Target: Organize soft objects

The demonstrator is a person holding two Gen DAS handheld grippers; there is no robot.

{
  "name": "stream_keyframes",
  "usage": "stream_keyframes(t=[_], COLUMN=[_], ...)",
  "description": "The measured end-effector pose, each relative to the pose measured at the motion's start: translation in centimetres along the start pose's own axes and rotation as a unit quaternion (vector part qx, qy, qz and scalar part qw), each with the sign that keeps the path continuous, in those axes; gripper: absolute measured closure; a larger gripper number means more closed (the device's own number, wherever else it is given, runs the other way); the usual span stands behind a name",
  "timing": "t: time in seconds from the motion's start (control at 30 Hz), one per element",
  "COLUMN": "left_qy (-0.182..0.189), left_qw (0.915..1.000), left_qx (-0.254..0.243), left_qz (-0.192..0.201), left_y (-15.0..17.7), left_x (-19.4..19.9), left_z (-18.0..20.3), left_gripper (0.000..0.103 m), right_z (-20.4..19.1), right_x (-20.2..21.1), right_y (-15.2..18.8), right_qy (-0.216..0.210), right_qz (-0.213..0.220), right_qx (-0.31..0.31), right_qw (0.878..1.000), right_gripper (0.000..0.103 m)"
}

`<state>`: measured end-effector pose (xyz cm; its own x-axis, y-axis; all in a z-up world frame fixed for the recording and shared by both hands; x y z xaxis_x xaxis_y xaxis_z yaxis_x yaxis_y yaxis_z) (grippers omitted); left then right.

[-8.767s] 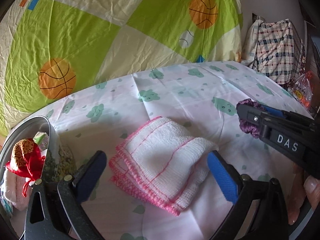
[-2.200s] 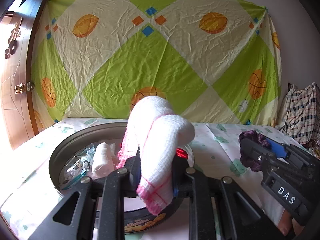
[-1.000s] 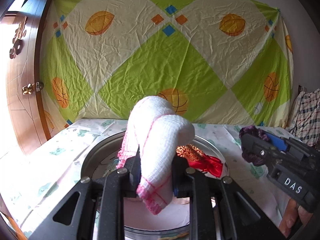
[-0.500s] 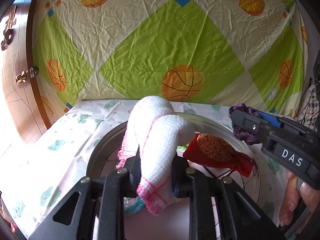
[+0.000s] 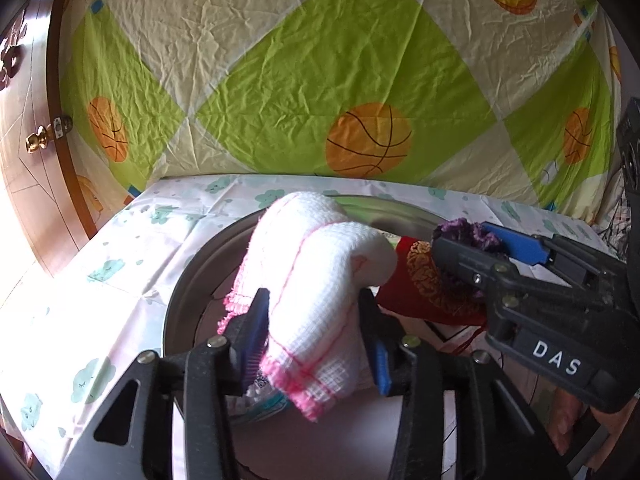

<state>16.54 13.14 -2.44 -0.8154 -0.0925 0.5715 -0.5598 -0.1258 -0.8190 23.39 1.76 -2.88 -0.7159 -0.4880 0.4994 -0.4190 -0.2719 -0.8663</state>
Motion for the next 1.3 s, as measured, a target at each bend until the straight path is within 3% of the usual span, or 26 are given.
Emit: stream_keyframes(t=[0.07,0.13,0.17,0.27,0.33,0.63,1.3], left_qy=[-0.004,-0.007,-0.008,-0.012,-0.019,-0.034,-0.027], left_qw=[1.0000,1.0000,0.9999,0.9998,0.9996,0.9986,0.9987], left_qx=[0.001,0.004,0.003,-0.006,-0.008,0.004,0.014], left_qz=[0.000,0.004,0.007,0.013,0.021,0.041,0.040], left_y=[0.1,0.2,0.2,0.3,0.3,0.3,0.9], left_x=[0.1,0.4,0.6,1.3,1.9,3.9,5.7], left_z=[-0.1,-0.3,-0.2,0.1,0.1,-0.5,-0.1], left_gripper=[0.052,0.032,0.029,0.019,0.006,0.001,0.001], right_z=[-0.2,-0.3,-0.3,-0.1,-0.1,0.5,1.3], right_x=[0.4,1.1,1.4,2.7,3.5,7.0,9.5], right_y=[0.1,0.2,0.1,0.1,0.2,0.6,1.0], right_qy=[0.001,0.010,0.013,0.020,0.022,0.021,0.024], right_qz=[0.004,0.015,0.020,0.036,0.042,0.075,0.092], right_qx=[0.005,0.010,0.011,0.011,0.013,-0.007,-0.027], right_qw=[1.000,1.000,1.000,0.999,0.999,0.997,0.995], right_gripper=[0.043,0.031,0.029,0.026,0.026,0.020,0.020])
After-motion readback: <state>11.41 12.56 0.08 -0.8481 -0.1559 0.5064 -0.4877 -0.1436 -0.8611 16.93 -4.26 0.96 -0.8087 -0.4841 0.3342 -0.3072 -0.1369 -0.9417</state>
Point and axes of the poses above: each gripper's, at about its wrist camera, not at the fingertips, and x roughly against the way its jaws point, z to its right, y to its underside, the point moved 4 cm from there along -x, roughly the way its jaws point, and after that the axes turned 5 degrees about y, right-handed, at the moved point
